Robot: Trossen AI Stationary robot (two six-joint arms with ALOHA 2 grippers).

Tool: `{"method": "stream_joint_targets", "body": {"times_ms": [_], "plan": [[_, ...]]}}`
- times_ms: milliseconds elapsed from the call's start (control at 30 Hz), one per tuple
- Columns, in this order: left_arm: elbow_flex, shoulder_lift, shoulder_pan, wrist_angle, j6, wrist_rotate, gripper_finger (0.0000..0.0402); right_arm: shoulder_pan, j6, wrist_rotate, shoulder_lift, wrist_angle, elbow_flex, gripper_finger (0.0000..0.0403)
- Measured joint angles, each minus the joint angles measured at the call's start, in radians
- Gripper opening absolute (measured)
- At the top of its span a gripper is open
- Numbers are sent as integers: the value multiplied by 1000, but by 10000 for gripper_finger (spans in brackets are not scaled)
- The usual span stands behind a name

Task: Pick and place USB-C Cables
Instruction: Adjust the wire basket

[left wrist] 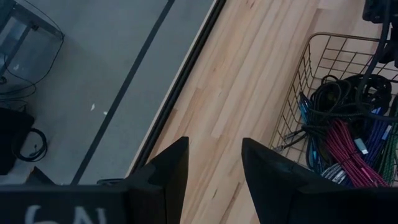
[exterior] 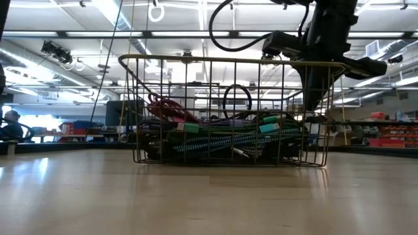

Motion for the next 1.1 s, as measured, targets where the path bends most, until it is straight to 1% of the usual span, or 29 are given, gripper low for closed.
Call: {"method": "stream_joint_targets", "body": {"times_ms": [200,467,633,767,933,1100], "plan": [[0,0,0,0,1,0,155,0,-33,1,0,5,0,7],[0,0,0,0,0,0,156,-1,-58,37,4,42,-5,65],[0,0,0,0,0,0,155,-5,-63,40,5,41,6,92],[0,0,0,0,0,0,155,-29,-129,41,5,24,50,99],[0,0,0,0,0,0,155,-68,-264,55,2,17,131,100],[0,0,0,0,-1,0,155,-114,-381,76,1,-42,193,100]]}}
